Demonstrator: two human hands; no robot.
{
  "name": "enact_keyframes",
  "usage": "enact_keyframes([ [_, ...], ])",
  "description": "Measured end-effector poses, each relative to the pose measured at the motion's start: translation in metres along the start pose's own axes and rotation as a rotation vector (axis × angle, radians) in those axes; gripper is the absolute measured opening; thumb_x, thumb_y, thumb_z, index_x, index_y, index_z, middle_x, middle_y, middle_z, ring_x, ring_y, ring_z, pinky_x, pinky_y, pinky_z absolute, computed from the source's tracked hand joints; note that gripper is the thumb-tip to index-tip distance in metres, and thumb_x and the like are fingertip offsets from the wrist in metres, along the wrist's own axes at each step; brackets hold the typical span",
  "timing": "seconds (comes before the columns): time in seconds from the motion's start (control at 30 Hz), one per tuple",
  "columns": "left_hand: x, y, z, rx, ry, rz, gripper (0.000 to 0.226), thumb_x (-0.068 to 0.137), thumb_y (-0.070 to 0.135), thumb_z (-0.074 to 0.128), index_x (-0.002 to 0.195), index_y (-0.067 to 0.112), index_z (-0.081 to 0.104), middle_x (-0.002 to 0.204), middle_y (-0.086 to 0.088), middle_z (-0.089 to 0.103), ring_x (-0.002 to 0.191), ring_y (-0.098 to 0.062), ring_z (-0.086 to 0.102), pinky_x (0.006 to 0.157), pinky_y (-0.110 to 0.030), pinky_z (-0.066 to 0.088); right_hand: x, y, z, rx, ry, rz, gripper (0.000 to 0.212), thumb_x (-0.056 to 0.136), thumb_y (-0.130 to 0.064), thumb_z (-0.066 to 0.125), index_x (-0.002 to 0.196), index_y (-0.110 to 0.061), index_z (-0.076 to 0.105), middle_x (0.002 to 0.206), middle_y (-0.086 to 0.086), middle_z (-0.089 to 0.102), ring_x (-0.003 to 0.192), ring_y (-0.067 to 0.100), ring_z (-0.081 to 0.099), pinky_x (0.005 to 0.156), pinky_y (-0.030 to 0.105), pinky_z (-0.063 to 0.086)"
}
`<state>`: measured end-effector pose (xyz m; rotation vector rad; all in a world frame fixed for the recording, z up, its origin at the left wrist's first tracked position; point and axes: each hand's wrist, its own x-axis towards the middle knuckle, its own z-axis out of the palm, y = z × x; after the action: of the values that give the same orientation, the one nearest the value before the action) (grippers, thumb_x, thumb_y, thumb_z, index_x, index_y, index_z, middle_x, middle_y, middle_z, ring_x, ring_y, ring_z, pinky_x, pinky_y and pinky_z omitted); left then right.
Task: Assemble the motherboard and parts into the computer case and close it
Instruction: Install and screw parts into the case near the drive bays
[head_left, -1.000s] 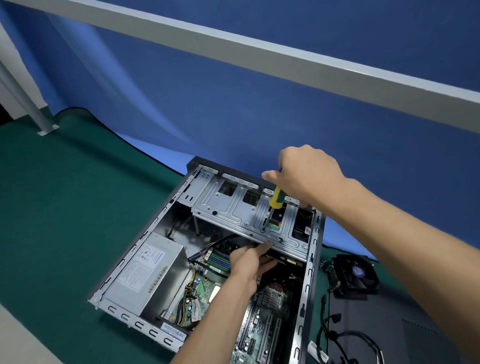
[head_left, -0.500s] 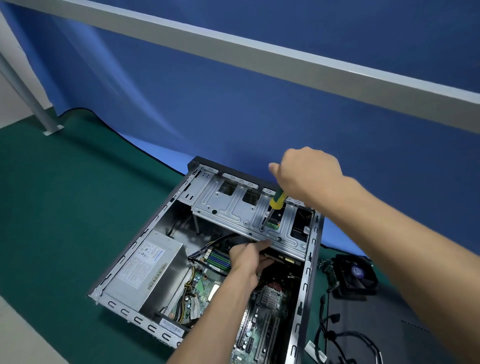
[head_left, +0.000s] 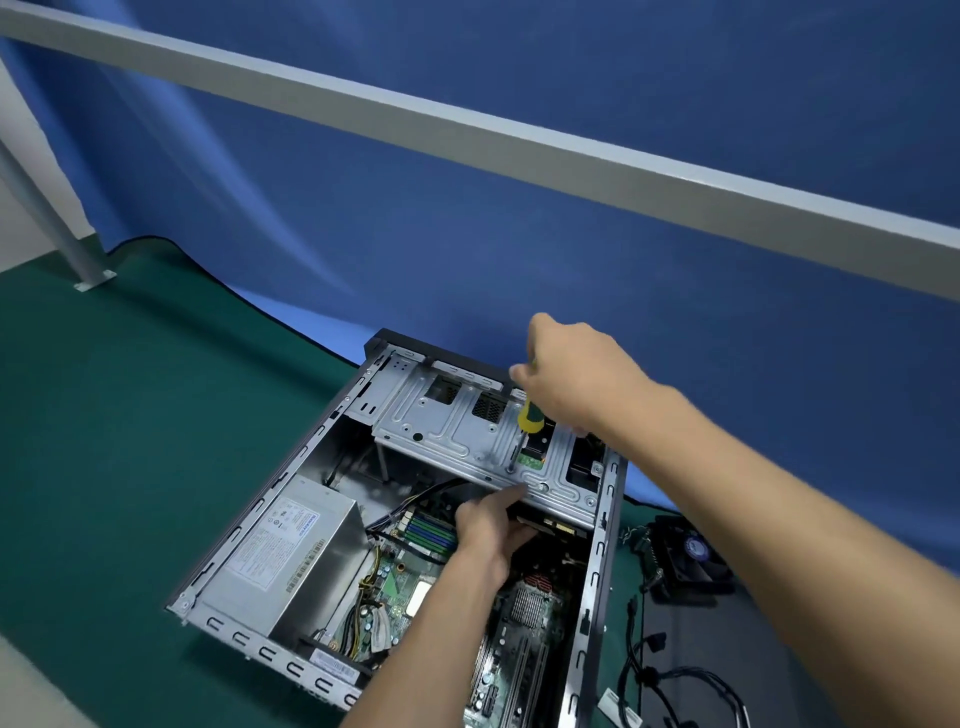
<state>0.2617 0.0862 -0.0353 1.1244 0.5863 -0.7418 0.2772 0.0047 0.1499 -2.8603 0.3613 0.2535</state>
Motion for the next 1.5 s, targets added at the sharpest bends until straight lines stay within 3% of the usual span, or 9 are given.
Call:
enact_keyframes([
  [0.17, 0.003, 0.002, -0.005, 0.064, -0.012, -0.001, 0.009, 0.084, -0.002, 0.065, 0.092, -0.005, 0.065, 0.080, -0.007, 0.056, 0.074, -0.031, 0.055, 0.067, -0.036, 0.057, -0.002, -0.001, -0.003, 0.105, -0.122, 0.039, 0.013, 0.096, -0.025, 0.048, 0.095, -0.015, 0.039, 0.082, 0.006, 0.056, 0.052, 0.023, 0.062, 0.055, 0.029, 0.050],
  [0.23, 0.003, 0.002, -0.004, 0.064, -0.035, 0.005, 0.015, 0.083, -0.002, 0.065, 0.097, -0.007, 0.063, 0.081, -0.007, 0.056, 0.071, -0.029, 0.055, 0.069, -0.036, 0.057, -0.003, -0.001, 0.002, 0.022, 0.018, 0.068, 0.027, 0.098, -0.027, 0.044, 0.078, -0.010, 0.040, 0.072, 0.006, 0.053, 0.061, 0.029, 0.057, 0.049, 0.026, 0.039],
  [0.37, 0.002, 0.004, -0.002, 0.069, -0.051, 0.013, 0.032, 0.083, -0.001, 0.067, 0.112, -0.011, 0.057, 0.100, -0.014, 0.057, 0.071, -0.028, 0.058, 0.066, -0.035, 0.059, -0.005, -0.003, 0.001, 0.126, -0.092, 0.093, 0.023, 0.095, -0.027, 0.047, 0.108, -0.012, 0.036, 0.088, 0.010, 0.057, 0.068, 0.027, 0.061, 0.060, 0.032, 0.050],
  [0.43, 0.002, 0.006, -0.003, 0.072, -0.047, 0.015, 0.037, 0.082, -0.001, 0.067, 0.115, -0.012, 0.054, 0.102, -0.016, 0.057, 0.072, -0.029, 0.059, 0.068, -0.038, 0.059, -0.007, -0.001, 0.002, 0.023, 0.041, 0.088, 0.020, 0.098, -0.027, 0.043, 0.096, -0.007, 0.044, 0.082, 0.010, 0.060, 0.062, 0.026, 0.053, 0.051, 0.030, 0.038],
  [0.67, 0.005, 0.003, -0.004, 0.076, -0.059, 0.035, 0.014, 0.080, -0.004, 0.068, 0.092, -0.006, 0.061, 0.094, -0.014, 0.062, 0.077, -0.031, 0.062, 0.066, -0.037, 0.060, -0.006, 0.008, -0.002, 0.022, 0.008, 0.092, 0.022, 0.098, -0.029, 0.047, 0.085, -0.011, 0.044, 0.087, 0.011, 0.063, 0.069, 0.028, 0.056, 0.052, 0.029, 0.038],
  [0.8, 0.004, 0.003, -0.004, 0.066, -0.053, 0.037, 0.015, 0.078, -0.003, 0.070, 0.090, -0.005, 0.061, 0.095, -0.017, 0.062, 0.082, -0.034, 0.060, 0.071, -0.041, 0.059, -0.004, 0.011, -0.004, 0.165, -0.110, 0.032, 0.021, 0.095, -0.026, 0.050, 0.108, -0.020, 0.034, 0.088, 0.004, 0.053, 0.060, 0.022, 0.058, 0.053, 0.029, 0.041],
  [0.93, 0.006, 0.001, -0.004, 0.060, -0.037, 0.039, 0.009, 0.078, -0.005, 0.069, 0.082, -0.004, 0.061, 0.090, -0.012, 0.061, 0.078, -0.030, 0.056, 0.063, -0.036, 0.059, -0.001, 0.012, -0.001, 0.030, 0.062, 0.064, 0.026, 0.098, -0.038, 0.045, 0.100, -0.013, 0.038, 0.096, 0.011, 0.059, 0.069, 0.028, 0.051, 0.054, 0.032, 0.035],
  [1.37, 0.006, 0.000, -0.005, 0.058, -0.045, 0.044, 0.030, 0.078, -0.003, 0.069, 0.104, -0.011, 0.056, 0.104, -0.025, 0.063, 0.080, -0.033, 0.058, 0.072, -0.042, 0.059, 0.000, 0.008, 0.000, 0.011, 0.030, 0.039, 0.030, 0.093, -0.036, 0.053, 0.113, -0.019, 0.038, 0.100, 0.006, 0.057, 0.071, 0.027, 0.056, 0.056, 0.030, 0.036],
  [1.5, 0.004, 0.001, -0.004, 0.067, -0.041, 0.044, 0.032, 0.080, -0.003, 0.067, 0.109, -0.012, 0.058, 0.114, -0.030, 0.062, 0.086, -0.035, 0.061, 0.076, -0.044, 0.058, 0.001, 0.011, 0.004, 0.076, 0.040, 0.056, 0.019, 0.095, -0.029, 0.049, 0.089, -0.011, 0.044, 0.069, 0.007, 0.060, 0.055, 0.027, 0.062, 0.045, 0.025, 0.038],
])
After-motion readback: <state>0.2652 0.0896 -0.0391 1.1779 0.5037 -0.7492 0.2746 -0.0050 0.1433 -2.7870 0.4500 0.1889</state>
